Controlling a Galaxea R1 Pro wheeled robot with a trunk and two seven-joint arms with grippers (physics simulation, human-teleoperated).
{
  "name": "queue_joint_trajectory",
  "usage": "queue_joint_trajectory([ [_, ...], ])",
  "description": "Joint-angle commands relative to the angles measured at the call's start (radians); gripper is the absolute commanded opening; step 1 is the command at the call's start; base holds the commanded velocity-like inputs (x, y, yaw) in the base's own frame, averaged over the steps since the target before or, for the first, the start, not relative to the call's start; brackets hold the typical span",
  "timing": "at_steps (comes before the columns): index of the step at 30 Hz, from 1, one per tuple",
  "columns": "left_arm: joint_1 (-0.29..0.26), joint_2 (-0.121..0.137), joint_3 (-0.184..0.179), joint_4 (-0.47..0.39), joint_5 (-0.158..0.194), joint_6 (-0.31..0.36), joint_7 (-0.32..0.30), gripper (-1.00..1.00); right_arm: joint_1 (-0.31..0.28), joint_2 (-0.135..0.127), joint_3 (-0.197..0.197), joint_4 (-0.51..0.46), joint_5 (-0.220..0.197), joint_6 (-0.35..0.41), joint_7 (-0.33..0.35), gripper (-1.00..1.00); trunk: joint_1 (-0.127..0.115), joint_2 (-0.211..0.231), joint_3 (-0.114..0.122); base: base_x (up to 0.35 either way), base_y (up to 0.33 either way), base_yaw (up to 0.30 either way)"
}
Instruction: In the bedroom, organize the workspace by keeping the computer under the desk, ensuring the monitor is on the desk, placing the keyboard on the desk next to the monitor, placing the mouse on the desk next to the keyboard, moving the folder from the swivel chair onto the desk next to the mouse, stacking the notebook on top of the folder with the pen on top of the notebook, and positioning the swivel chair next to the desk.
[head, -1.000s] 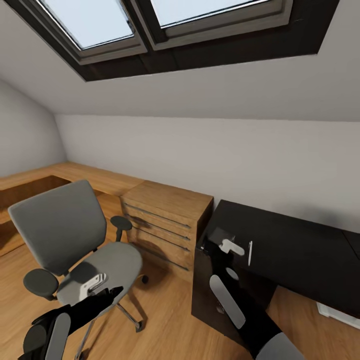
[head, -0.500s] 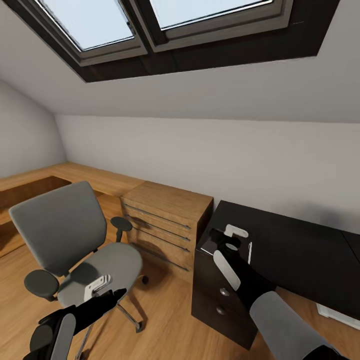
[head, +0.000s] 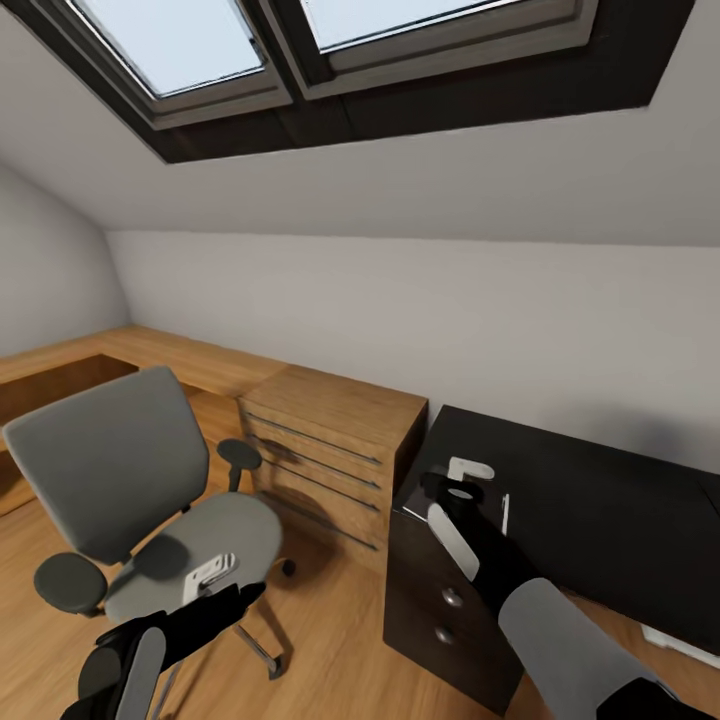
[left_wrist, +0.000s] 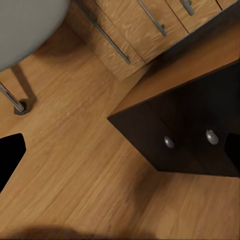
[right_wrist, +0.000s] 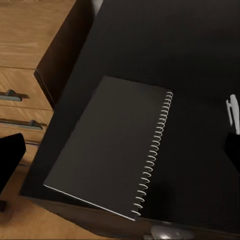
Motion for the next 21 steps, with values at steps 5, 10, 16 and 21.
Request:
queue_joint_trajectory([
  [5, -0.001, -0.002, -0.001, 0.003, -0.005, 0.006, -0.008, 1.00, -0.001, 0.001, 0.002, 0.012, -0.006, 0.010, -0.006, 1.00, 0.001, -0.001, -0.001, 0.234, -0.029, 0.000],
  [10, -0.001, -0.002, -0.006, 0.016, -0.006, -0.007, -0.007, 1.00, -0.001, -0.029, 0.002, 0.022, 0.000, 0.013, 0.006, 1.00, 0.001, -0.001, -0.001, 0.233, -0.055, 0.000],
  [16, -0.001, -0.001, -0.055, 0.040, -0.005, -0.048, -0.006, 1.00, -0.003, -0.081, 0.000, 0.055, 0.000, 0.020, 0.093, 1.00, 0.001, -0.001, -0.001, 0.194, -0.055, 0.000],
  [21, -0.001, -0.001, -0.062, 0.044, -0.005, -0.051, -0.006, 1.00, -0.005, -0.088, 0.000, 0.099, 0.001, 0.020, 0.108, 1.00, 0.001, -0.001, -0.001, 0.114, -0.008, 0.000],
])
